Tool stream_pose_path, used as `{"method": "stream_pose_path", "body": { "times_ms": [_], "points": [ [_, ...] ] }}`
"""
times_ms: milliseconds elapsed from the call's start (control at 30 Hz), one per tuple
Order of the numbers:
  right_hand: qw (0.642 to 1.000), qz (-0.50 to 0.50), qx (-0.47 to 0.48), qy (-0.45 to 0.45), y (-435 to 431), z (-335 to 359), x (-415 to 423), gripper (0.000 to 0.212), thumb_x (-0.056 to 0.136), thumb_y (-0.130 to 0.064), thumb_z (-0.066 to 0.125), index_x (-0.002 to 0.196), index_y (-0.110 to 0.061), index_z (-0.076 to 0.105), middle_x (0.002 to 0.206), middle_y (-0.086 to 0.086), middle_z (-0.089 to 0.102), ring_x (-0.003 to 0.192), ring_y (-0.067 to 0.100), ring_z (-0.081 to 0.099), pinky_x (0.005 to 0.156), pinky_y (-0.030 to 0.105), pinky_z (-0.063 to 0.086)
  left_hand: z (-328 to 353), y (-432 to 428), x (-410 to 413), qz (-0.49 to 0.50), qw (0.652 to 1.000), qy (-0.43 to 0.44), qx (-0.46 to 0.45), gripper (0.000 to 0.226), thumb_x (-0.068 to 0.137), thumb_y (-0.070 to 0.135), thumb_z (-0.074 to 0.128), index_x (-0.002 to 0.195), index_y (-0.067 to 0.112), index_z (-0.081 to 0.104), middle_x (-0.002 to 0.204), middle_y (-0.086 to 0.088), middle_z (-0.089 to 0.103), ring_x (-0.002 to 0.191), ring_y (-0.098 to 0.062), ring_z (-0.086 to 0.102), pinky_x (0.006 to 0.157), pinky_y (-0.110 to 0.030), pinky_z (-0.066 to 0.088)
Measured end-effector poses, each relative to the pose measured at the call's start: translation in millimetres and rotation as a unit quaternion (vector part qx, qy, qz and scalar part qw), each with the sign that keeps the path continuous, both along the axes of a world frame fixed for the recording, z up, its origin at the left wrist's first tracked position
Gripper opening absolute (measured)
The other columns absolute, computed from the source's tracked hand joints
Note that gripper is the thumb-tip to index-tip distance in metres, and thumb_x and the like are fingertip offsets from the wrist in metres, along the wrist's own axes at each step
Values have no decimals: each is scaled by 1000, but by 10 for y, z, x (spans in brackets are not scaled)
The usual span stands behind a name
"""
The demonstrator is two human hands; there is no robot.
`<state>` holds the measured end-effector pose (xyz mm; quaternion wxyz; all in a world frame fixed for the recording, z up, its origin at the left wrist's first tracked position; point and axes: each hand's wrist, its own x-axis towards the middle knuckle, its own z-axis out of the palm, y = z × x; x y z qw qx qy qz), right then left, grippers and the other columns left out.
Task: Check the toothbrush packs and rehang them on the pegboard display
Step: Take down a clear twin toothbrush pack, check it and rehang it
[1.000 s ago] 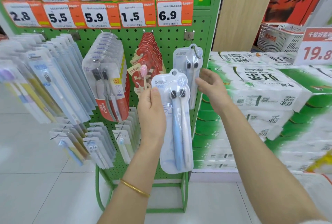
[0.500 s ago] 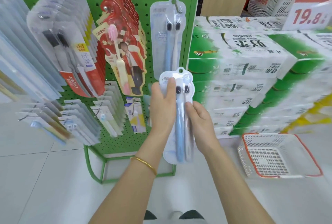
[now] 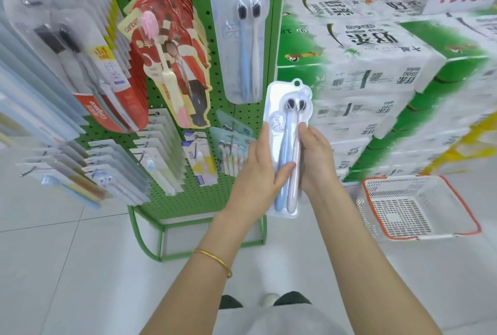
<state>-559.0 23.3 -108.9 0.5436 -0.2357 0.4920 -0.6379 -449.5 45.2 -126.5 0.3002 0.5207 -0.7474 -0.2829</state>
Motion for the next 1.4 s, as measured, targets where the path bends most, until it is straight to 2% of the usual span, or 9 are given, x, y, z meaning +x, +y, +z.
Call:
{"method": "stream_pose_path", "body": {
  "times_ms": [200, 433, 533, 633, 800, 933, 1067, 1200, 1400],
  "points": [
    [997, -72, 33, -6, -132, -10, -90, 22, 99, -22, 47, 81, -11, 55, 71, 4, 62, 60, 13, 62, 59, 24, 54, -137, 126, 109, -60, 974, -215, -32, 86, 78, 67, 15, 153, 26, 8, 159, -18, -5, 144, -35, 18, 111, -47, 28],
    [992, -77, 67, -68, -163, -69, -32, 20, 101, -26, 44, 95, -11, 57, 84, 6, 63, 75, 18, 63, 70, 31, 53, 28, 147, 125, -80, 935, -340, -68, 112, 76, 52, 70, 152, 10, 0, 160, -8, -12, 147, -26, -7, 119, -45, 6],
    [994, -43, 73, -74, -173, -59, -49, 22, 100, -30, 45, 104, -10, 55, 93, 8, 63, 82, 21, 62, 75, 34, 54, 10, 139, 116, -61, 943, -310, -102, 108, 67, 40, 79, 150, 4, 19, 158, -11, 19, 138, -32, 28, 112, -45, 27],
    [991, 16, 119, -63, -166, -45, -93, 36, 94, -40, 53, 116, -10, 53, 89, 9, 57, 83, 24, 58, 74, 37, 53, -12, 113, 115, -112, 953, -273, -74, 98, 79, 24, 66, 152, 10, 2, 156, -7, 21, 132, -27, 28, 110, -36, 23],
    [986, 26, 127, -105, -141, -66, -149, 47, 89, -50, 55, 113, -10, 55, 98, 13, 55, 100, 33, 57, 70, 38, 53, 81, 102, 120, -121, 990, -9, 72, 80, 82, -1, 49, 149, 29, 20, 100, 13, 47, 99, -15, 39, 82, -25, 39],
    [992, -39, 109, -48, -121, -145, -174, 46, 90, -57, 50, 115, -17, 49, 117, 11, 57, 105, 28, 61, 72, 40, 56, 43, -4, 193, -63, 978, 140, 140, 59, 85, -7, 47, 134, 26, 49, 116, 9, 60, 105, -7, 57, 92, -27, 49],
    [994, -42, 97, -19, -99, -163, -194, 30, 95, -52, 43, 96, -25, 55, 110, 8, 62, 99, 24, 63, 75, 41, 56, 31, -75, 216, -19, 971, 183, 154, 42, 88, -6, 53, 116, 25, 55, 114, 6, 63, 103, -5, 59, 86, -17, 47],
    [997, -47, 53, 26, -99, -178, -244, 12, 99, -20, 48, 101, -11, 56, 94, 6, 65, 86, 21, 64, 65, 34, 57, -27, -136, 239, 54, 949, 232, 207, 26, 86, 2, 64, 103, 20, 57, 92, 20, 63, 88, -10, 63, 71, -23, 51],
    [995, -19, -18, 98, -54, -121, -281, 12, 94, -7, 53, 106, -6, 55, 78, 1, 62, 81, 22, 61, 74, 42, 48, -100, -190, 96, 97, 975, 126, 156, 26, 79, 26, 75, 99, 21, 60, 92, 12, 66, 83, -4, 63, 73, -28, 53]
  ]
}}
